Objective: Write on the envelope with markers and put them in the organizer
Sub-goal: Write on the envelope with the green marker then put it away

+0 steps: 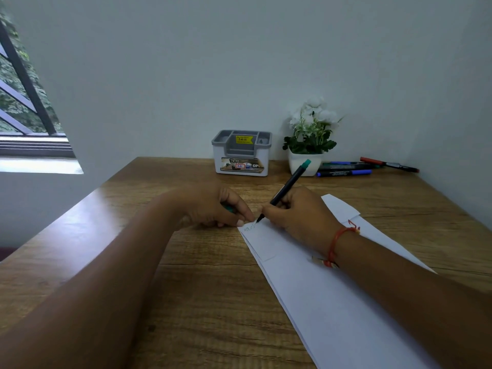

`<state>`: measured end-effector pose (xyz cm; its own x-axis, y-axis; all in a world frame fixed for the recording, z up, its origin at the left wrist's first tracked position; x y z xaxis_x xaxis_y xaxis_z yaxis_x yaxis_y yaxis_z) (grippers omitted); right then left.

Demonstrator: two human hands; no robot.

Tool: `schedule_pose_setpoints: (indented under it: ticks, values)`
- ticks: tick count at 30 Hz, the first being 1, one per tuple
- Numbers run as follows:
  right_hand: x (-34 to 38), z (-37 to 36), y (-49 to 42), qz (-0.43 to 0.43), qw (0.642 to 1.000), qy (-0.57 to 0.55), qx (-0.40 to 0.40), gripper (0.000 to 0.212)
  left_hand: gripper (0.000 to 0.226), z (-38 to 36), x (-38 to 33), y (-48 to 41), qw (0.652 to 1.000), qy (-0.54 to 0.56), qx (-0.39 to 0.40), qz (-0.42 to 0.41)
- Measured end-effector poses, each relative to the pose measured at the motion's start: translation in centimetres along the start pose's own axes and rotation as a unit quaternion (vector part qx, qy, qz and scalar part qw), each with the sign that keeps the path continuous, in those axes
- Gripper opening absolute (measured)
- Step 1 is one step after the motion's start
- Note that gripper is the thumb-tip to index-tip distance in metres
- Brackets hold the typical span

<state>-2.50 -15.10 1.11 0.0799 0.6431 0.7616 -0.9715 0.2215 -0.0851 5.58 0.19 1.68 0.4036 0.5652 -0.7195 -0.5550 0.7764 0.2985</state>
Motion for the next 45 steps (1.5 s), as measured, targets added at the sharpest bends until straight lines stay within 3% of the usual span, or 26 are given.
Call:
schedule_pose_setpoints:
  ticks: [9,15,31,36,45]
  values:
    - [-0.18,0.12,-0.11,-0.006,1.000,-0.001,0.002,0.017,0.021,-0.05,-0.13,0.06,1.000,0.004,0.004,-0.004]
    - [-0.24,0.25,-0.11,0.004,1.000,0.012,-0.003,0.030,0.021,-0.12,-0.13,0.11,1.000,0.012,0.005,-0.004]
    - [-0.36,-0.06,-0.03,-0.003,1.000,-0.009,0.021,0.028,0.020,-0.10,-0.42,0.25,1.000,-0.001,-0.003,-0.011]
    - [-0.33,0.22,-0.08,-0.014,1.000,-0.010,0.017,0.017,0.020,-0.21,-0.35,0.36,1.000,0.018,-0.003,-0.006]
    - [-0.16,0.29,0.03,-0.014,1.000,0.003,0.009,0.022,0.020,-0.23,-0.39,0.33,1.000,0.012,0.001,0.003]
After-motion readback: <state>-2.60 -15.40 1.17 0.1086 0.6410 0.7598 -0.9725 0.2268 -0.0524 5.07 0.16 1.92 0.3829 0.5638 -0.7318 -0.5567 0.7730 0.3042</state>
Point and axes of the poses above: each hand's wrist, its own y-axis away from the middle knuckle, its own z-axis out of the back of the hand, x = y × z, the point moved 6 cm from there along -y, towards the middle knuckle, and after that the axes turned 5 degrees about x, right-handed, at the moved point
